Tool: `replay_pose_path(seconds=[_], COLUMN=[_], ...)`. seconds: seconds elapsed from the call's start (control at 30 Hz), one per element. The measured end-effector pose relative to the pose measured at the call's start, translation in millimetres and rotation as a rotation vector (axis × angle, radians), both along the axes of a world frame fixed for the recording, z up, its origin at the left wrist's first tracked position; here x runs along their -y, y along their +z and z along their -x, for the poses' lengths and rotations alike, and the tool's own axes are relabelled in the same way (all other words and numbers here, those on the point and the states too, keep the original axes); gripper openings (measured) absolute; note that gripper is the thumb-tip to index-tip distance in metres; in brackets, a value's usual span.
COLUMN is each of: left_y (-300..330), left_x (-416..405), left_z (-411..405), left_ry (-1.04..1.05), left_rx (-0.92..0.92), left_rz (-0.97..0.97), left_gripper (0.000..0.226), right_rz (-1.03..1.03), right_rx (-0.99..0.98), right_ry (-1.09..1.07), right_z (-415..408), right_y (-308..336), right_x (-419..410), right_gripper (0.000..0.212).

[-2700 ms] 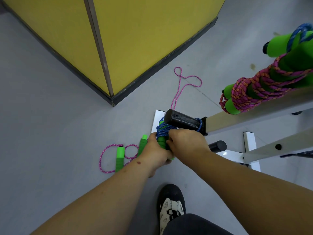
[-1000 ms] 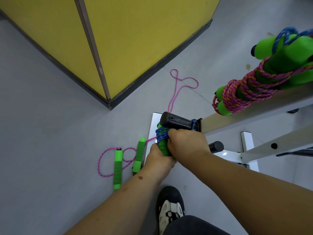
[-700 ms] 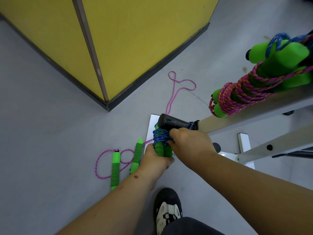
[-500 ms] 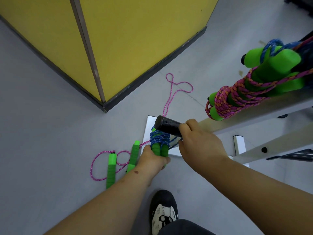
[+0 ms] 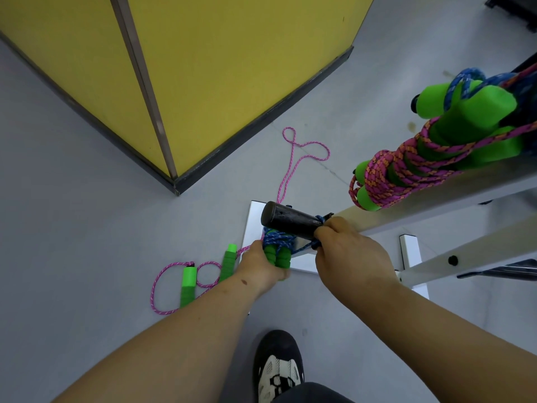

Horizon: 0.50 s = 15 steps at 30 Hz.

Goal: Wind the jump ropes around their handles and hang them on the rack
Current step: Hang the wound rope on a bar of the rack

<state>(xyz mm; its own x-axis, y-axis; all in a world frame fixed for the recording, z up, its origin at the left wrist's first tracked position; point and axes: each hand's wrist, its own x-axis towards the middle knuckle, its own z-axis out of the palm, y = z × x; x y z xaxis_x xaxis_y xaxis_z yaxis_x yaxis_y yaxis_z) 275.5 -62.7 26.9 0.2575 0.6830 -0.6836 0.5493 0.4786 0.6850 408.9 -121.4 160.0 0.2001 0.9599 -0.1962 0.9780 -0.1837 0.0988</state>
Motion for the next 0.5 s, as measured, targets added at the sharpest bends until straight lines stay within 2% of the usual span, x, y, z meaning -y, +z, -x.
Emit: replay_pose_path(seconds=[0.2, 0.37, 0.5], left_y=[-2.1, 0.0, 5.2], left_x=[-5.7, -7.0, -6.4], left_z=[-7.2, -8.2, -7.0], left_ry=[-0.021, -0.032, -0.045], left_rx=[-0.024, -0.027, -0.030], left_rz=[-0.020, -0.043, -0.044], left_gripper=[0.074, 0.098, 0.104], right_rz=[-0.015, -0.043, -0.055], right_rx=[-0.047, -0.091, -0.114], right_ry=[-0.027, -0.027, -0.041], right_z=[3.9, 6.5, 8.0], right_y=[0.1, 2.6, 1.6], right_x=[-2.5, -4.2, -5.5], right_gripper=[0.027, 0.024, 0.027])
